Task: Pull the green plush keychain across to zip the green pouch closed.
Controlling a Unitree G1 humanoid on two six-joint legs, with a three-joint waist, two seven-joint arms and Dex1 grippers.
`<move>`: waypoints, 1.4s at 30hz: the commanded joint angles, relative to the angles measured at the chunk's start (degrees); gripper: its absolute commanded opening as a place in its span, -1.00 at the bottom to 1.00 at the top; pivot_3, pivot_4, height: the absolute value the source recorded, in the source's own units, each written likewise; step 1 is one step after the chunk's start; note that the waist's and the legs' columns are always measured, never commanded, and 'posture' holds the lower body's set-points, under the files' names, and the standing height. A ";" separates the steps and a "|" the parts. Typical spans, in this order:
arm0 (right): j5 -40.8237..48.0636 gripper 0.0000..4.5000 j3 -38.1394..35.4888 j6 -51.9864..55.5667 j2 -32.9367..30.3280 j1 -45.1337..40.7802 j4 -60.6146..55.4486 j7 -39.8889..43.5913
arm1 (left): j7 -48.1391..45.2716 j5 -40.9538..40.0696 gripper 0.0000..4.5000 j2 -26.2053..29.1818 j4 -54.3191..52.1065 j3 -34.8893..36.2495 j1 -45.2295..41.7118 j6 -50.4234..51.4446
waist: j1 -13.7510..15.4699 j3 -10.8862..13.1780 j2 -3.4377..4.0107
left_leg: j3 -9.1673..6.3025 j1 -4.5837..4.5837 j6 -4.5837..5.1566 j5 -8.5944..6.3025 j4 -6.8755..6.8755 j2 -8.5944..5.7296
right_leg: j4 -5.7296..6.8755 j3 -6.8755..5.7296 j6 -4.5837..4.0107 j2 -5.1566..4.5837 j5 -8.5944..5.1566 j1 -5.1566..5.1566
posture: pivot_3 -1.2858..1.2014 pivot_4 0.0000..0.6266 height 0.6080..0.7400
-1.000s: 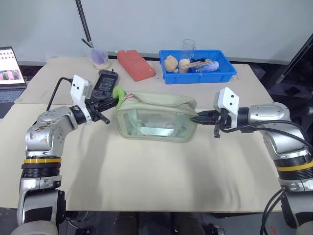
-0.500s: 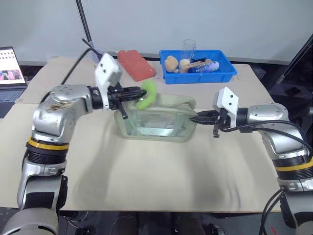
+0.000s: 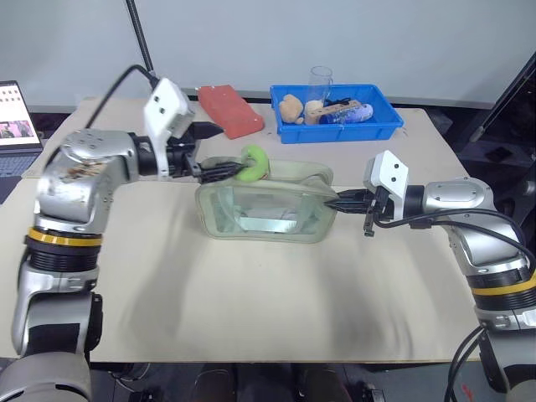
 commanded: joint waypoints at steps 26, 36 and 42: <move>-0.19 -0.51 -1.64 -0.85 -2.73 -4.22 2.29 4.23 | -0.68 5.14 -1.00 3.18 -6.09 1.22 17.94 -10.63 | 0.37 0.01 -0.01 | 0.10 0.03 -0.01 -0.01 -0.01 0.01 | 0.00 0.00 -0.41 -0.07 -0.21 -0.02 | 0.03 -0.52 1.00; 2.37 0.99 -0.55 0.77 2.66 -15.83 1.91 3.37 | -1.36 5.81 -1.00 3.58 -5.78 0.90 17.77 -11.11 | -0.29 0.02 0.02 | 0.11 0.08 -0.01 -0.01 -0.06 0.08 | 0.03 0.00 -0.43 -0.02 -0.22 -0.06 | 0.03 -0.52 1.00; -1.70 0.99 5.09 -1.58 13.31 -19.17 3.83 -0.52 | -1.54 5.94 -1.00 3.42 -5.55 0.57 17.11 -11.01 | -0.01 0.03 0.03 | 0.11 0.08 -0.01 0.00 -0.12 0.07 | 0.10 -0.01 -0.45 -0.01 -0.23 -0.08 | 0.03 -0.52 1.00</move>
